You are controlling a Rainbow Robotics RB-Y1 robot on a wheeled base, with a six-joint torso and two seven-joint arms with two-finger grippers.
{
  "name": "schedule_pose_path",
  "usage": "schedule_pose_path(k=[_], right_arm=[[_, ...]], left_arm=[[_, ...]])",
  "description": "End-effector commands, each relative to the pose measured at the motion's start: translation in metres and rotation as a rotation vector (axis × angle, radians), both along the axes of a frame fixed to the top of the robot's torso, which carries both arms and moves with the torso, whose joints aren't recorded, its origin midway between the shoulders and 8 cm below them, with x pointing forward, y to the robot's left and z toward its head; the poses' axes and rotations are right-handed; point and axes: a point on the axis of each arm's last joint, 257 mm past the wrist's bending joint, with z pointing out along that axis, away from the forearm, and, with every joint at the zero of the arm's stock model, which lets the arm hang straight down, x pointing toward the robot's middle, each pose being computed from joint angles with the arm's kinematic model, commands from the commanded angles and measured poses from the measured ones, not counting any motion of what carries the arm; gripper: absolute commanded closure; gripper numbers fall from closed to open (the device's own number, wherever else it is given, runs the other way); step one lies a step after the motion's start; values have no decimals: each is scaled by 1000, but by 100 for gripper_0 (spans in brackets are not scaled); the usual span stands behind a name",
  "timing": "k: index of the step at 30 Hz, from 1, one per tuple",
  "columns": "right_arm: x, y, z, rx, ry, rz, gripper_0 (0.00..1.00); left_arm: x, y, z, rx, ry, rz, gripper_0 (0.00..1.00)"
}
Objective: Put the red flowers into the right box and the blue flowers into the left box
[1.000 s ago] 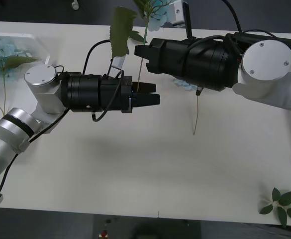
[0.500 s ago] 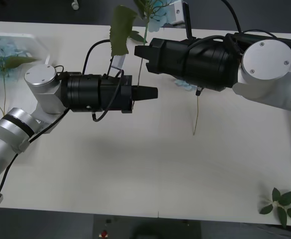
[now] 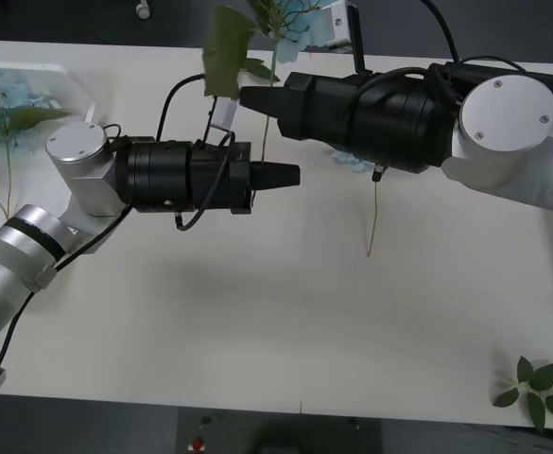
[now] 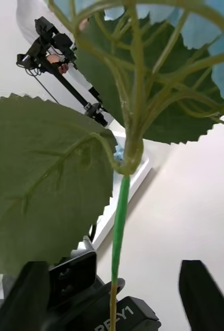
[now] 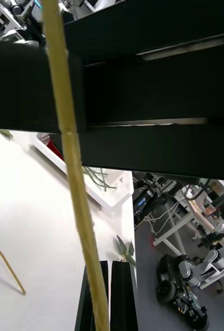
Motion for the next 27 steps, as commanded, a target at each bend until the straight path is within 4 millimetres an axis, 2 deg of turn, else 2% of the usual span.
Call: schedule_pose_path(k=[1, 6, 9, 15, 19, 21, 22, 25, 26, 27], right_arm=[[-3, 12, 31, 14, -52, 27, 0], [-1, 11, 31, 15, -57, 21, 0], [1, 2, 42, 12, -60, 21, 0], [-6, -39, 83, -19, -29, 68, 0], [-29, -94, 112, -94, 48, 143, 0], [-38, -112, 117, -126, 76, 171, 0], [-47, -127, 119, -158, 102, 201, 0], [-70, -170, 112, -255, 210, 278, 0], [-73, -177, 110, -271, 232, 288, 0], [-78, -190, 102, -309, 282, 301, 0]], left_arm=[[-6, -15, 31, -44, -83, -35, 100], [-7, -14, 31, -46, -81, -37, 100], [-7, -12, 35, -57, -76, -39, 100], [1, 7, 42, -67, -66, -12, 100], [13, 45, 46, -78, -36, 47, 100], [16, 60, 46, -84, -21, 67, 100], [20, 76, 47, -88, -7, 92, 100], [28, 121, 50, -84, 18, 161, 100], [30, 129, 50, -84, 25, 175, 100], [33, 146, 50, -83, 38, 204, 100]])
